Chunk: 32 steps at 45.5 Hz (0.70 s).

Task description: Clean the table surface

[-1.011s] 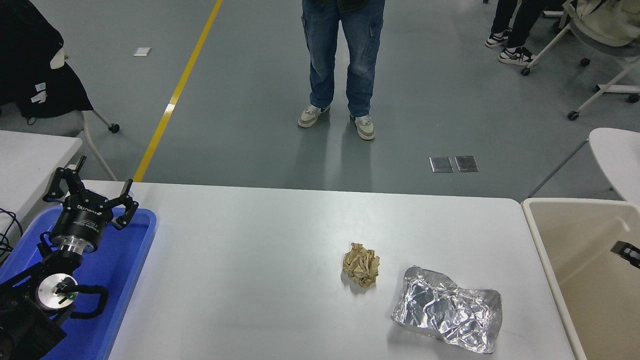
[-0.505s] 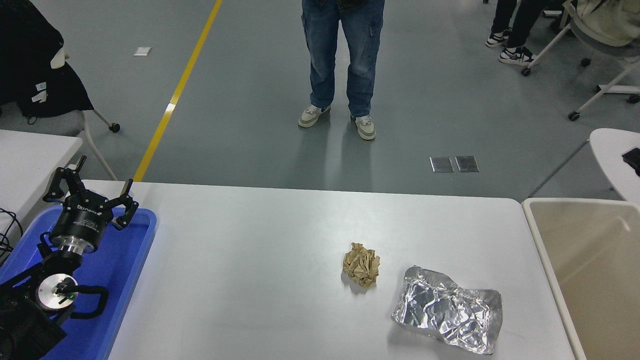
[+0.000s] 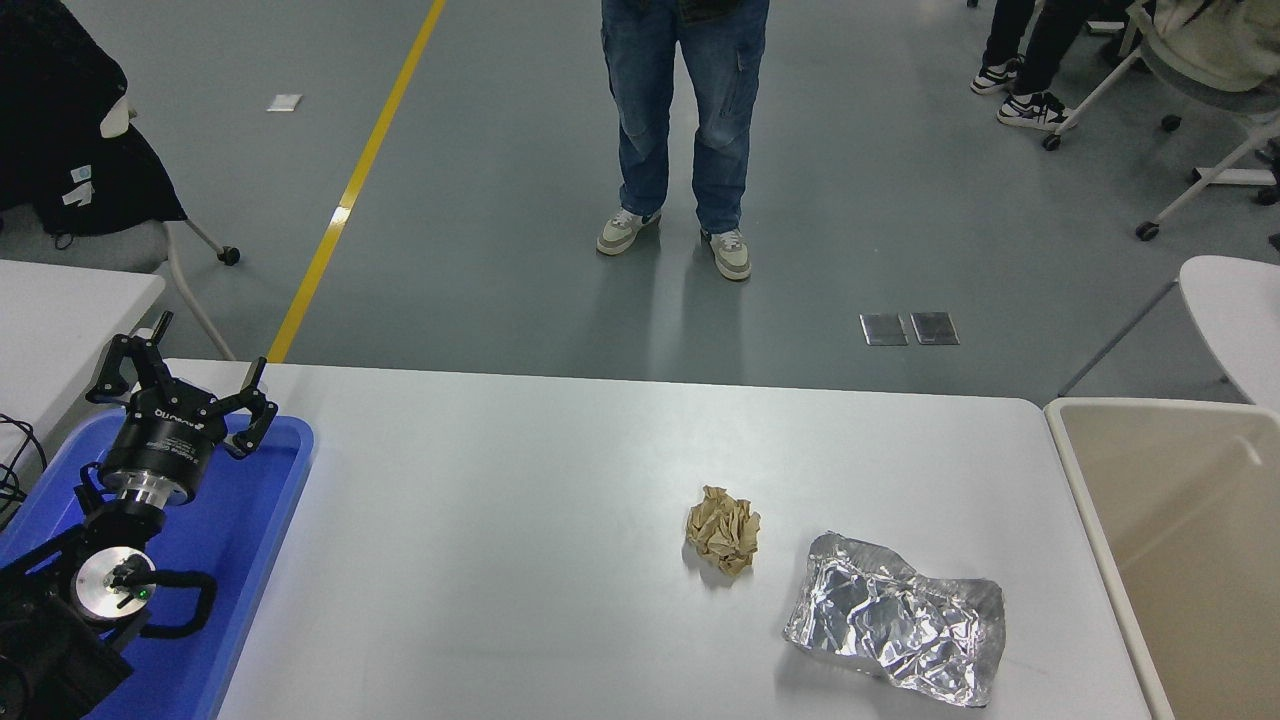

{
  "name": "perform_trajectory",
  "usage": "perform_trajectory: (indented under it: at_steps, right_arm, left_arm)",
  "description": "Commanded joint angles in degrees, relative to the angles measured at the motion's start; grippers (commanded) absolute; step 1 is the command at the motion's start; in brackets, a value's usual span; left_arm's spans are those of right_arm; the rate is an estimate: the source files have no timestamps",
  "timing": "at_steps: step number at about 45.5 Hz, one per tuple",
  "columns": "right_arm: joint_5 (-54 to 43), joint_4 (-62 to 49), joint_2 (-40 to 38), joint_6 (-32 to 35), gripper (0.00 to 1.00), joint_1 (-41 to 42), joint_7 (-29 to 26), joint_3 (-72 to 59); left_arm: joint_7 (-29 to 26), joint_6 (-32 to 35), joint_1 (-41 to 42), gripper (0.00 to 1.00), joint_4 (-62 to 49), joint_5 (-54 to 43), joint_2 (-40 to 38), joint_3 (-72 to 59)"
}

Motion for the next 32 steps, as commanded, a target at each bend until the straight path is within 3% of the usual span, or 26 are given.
perform_trajectory:
  at_steps: [1, 12, 24, 32]
  right_arm:
    - [2.35, 5.72, 0.33, -6.10, 0.98, -0.16, -2.84, 5.54]
    - [3.32, 13.81, 0.07, -8.39, 0.98, -4.20, -15.50, 17.39]
    - [3.41, 28.84, -1.42, -7.87, 0.98, -10.53, -14.80, 26.72]
    - [3.14, 32.97, -1.16, -7.51, 0.99, -14.74, -10.67, 29.54]
  left_arm:
    - [0.00, 0.00, -0.02, 1.00, 0.00, 0.00, 0.00, 0.00]
    - [0.00, 0.00, -0.02, 1.00, 0.00, 0.00, 0.00, 0.00]
    - [0.00, 0.00, -0.02, 1.00, 0.00, 0.00, 0.00, 0.00]
    - [0.00, 0.00, 0.07, 1.00, 0.00, 0.00, 0.00, 0.00]
